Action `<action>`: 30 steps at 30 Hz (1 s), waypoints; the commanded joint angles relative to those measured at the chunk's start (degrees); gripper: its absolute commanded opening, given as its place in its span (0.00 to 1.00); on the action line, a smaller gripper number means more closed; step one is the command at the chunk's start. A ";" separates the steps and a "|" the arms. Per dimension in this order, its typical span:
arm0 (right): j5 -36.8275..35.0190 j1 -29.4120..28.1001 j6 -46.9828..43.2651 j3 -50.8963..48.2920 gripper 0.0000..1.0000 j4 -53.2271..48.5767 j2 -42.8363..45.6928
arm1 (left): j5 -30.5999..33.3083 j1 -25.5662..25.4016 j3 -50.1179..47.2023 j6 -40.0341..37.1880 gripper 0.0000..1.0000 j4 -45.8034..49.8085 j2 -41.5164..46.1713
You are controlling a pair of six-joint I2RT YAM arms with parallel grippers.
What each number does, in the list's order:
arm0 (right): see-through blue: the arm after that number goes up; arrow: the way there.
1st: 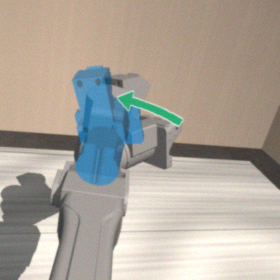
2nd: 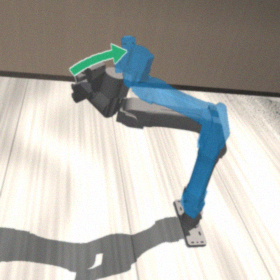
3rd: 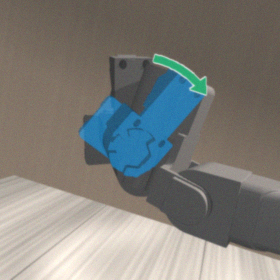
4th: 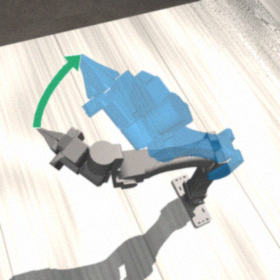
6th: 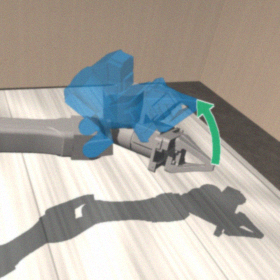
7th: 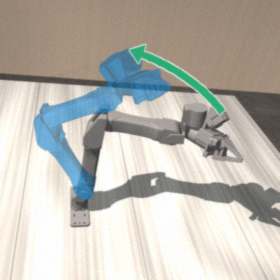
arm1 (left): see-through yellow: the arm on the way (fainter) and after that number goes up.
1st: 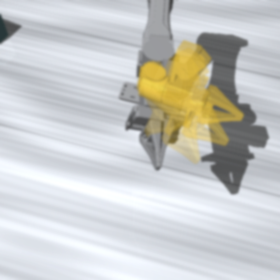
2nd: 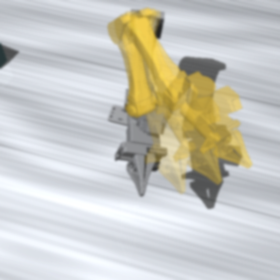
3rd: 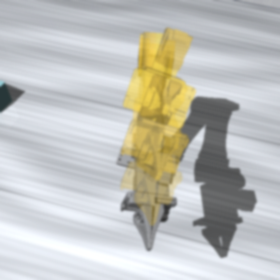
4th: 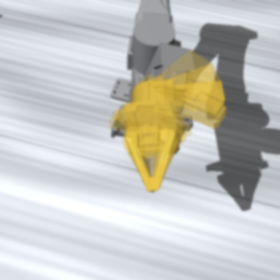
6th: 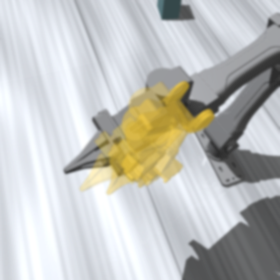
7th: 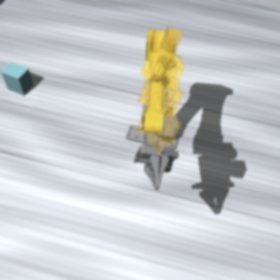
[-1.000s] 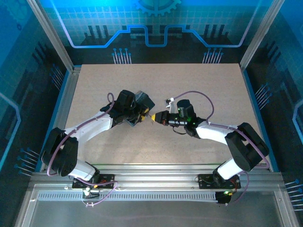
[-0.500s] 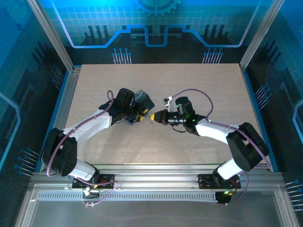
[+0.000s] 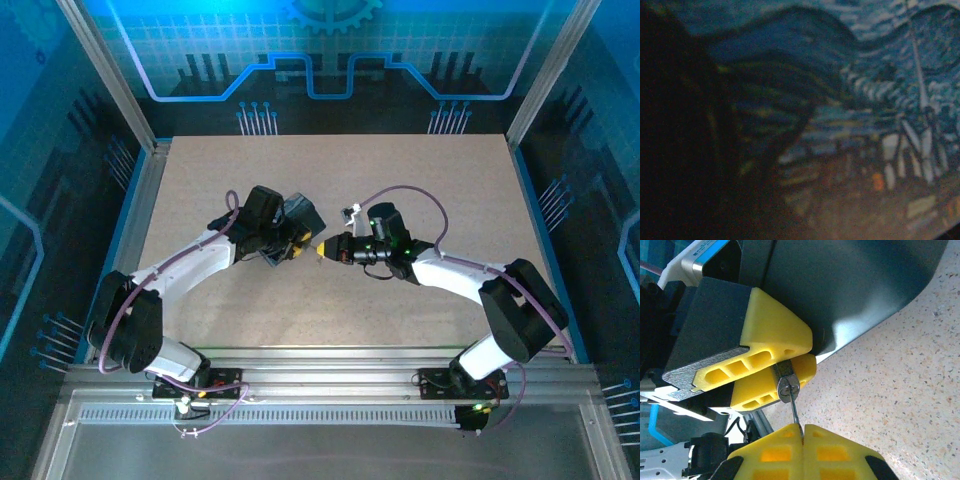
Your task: Unlock a padlock with a key
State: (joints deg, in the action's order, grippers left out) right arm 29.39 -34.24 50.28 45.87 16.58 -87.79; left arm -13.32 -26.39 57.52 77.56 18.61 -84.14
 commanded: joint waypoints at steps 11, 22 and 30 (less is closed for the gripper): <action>-0.06 -1.18 -5.26 0.96 0.00 -6.29 2.92 | -5.92 1.48 3.34 -0.19 0.00 1.90 0.61; 0.41 -1.01 -6.01 -0.56 0.00 -5.58 4.20 | -7.18 1.43 5.57 -1.86 0.00 5.56 -0.25; 0.49 -0.83 -6.41 -1.15 0.00 -5.41 6.52 | -5.86 1.43 5.28 -1.70 0.00 6.57 0.68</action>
State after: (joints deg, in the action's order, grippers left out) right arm 29.19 -34.54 45.08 45.47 11.09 -83.44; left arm -18.92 -25.39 60.53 77.41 25.06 -84.40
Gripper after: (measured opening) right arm 0.044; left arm 0.305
